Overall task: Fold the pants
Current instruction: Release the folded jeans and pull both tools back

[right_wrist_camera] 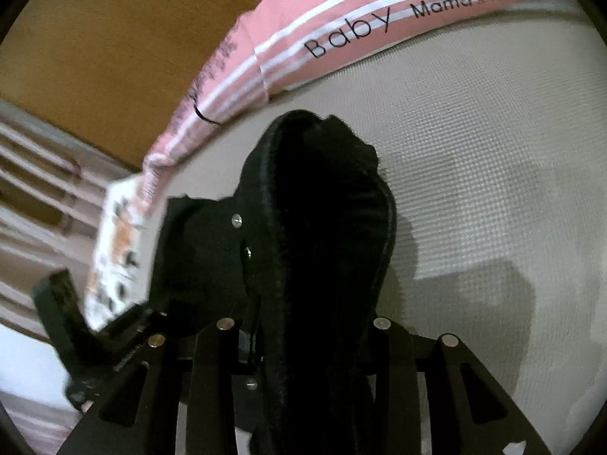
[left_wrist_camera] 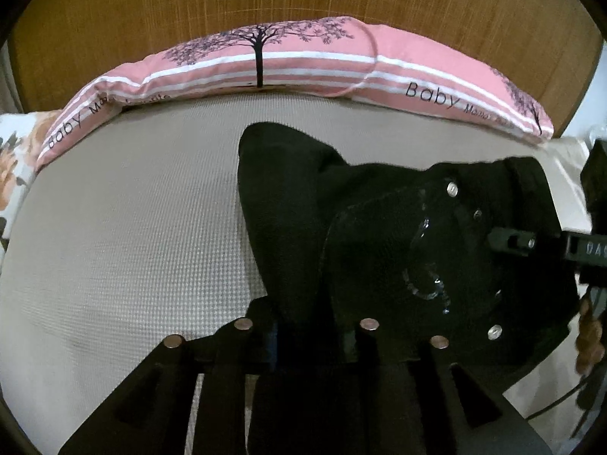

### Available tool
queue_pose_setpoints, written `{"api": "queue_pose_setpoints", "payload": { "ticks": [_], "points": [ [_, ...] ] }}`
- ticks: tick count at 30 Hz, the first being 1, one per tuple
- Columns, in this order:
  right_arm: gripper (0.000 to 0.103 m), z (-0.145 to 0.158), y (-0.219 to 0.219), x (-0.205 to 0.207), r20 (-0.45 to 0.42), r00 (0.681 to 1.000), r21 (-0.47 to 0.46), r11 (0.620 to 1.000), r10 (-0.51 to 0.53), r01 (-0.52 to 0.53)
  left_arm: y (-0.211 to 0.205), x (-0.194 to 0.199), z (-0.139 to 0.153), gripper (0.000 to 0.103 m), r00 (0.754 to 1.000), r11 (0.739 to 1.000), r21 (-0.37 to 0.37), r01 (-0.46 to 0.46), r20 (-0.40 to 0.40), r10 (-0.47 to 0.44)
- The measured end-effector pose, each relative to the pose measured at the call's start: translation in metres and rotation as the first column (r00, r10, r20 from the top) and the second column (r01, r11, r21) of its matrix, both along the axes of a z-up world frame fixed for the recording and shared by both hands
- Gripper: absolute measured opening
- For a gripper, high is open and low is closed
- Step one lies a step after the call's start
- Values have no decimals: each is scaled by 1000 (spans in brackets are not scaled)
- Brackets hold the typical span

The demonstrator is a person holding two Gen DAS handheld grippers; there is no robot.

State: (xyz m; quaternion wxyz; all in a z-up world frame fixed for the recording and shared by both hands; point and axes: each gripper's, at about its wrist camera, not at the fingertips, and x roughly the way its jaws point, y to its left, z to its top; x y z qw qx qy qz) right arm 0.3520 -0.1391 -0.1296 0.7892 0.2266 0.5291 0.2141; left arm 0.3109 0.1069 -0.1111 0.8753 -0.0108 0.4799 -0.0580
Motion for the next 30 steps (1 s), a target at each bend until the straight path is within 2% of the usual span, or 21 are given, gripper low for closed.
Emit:
{"api": "queue_pose_setpoints", "payload": {
  "ticks": [2,3,6,8,10,15,20,24,27,30],
  "points": [
    [42,-1,1,1,14,1000,-35,999,3,-2,1,-1,-6,33,1000,1000,10,-8,3,8],
    [49,-2,3,1,20,1000,-66,998,0,1,3,-1,-8,34,1000,1000,7,-17,2,16],
    [52,0,6,-1,40,999,-114,994,6,-2,8,-3,-10,40,999,999,-21,-38,4,38],
    [57,4,6,-4,47,999,-143,990,2,5,11,-6,-11,51,999,999,-14,-52,4,52],
    [59,6,5,-10,52,999,-170,985,-3,12,14,-13,-11,55,998,998,-13,-62,1,62],
    [61,10,-3,-38,56,998,-194,981,-16,27,17,-42,-13,59,998,998,6,-57,5,57],
    [65,14,-11,-75,74,997,-226,973,-22,38,26,-70,-14,60,996,995,-33,-92,5,92],
    [68,18,-20,-97,95,993,-210,974,-65,84,32,-86,-9,60,993,991,-61,-115,8,116],
    [69,15,-21,-103,105,992,-245,965,-67,91,37,-97,-2,60,990,987,-85,-138,2,138],
    [69,9,-21,-100,86,992,-243,964,-89,108,40,-112,8,60,987,985,-74,-158,13,159]
  ]
}}
